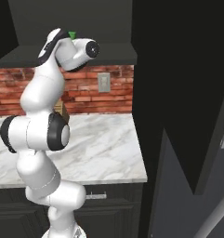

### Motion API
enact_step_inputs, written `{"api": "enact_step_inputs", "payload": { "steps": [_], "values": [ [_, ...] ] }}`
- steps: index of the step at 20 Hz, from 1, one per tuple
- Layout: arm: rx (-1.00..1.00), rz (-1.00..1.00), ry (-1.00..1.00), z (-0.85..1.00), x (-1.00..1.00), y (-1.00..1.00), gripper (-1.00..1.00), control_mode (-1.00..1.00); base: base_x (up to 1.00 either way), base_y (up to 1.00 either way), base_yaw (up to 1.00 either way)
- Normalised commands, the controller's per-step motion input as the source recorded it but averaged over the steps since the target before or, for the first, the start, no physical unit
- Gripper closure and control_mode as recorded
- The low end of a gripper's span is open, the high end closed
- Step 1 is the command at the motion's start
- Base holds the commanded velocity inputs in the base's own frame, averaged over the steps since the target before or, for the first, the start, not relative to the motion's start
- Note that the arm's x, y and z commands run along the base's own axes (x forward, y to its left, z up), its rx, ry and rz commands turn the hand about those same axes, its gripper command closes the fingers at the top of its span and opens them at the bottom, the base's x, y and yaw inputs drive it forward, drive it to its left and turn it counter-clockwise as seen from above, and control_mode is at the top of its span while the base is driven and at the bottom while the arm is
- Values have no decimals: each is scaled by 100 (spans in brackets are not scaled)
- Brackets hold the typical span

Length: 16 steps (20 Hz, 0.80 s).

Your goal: Move the cup from next to the sink to the open cabinet. Then, move the bowl with the steak to the fridge to clear the area for faucet cleaning.

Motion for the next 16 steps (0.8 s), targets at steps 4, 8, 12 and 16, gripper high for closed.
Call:
{"api": "enact_step_inputs", "payload": {
  "steps": [4,8,12,16],
  "values": [
    [-5,0,-6,-44,29,0,100,-100,0,0,0],
    [-8,0,-18,-28,43,2,100,-100,0,0,0],
    [-10,-1,-23,-40,57,5,100,-100,0,0,0],
    [1,-1,-1,-29,65,0,100,-100,0,0,0]
  ]
}}
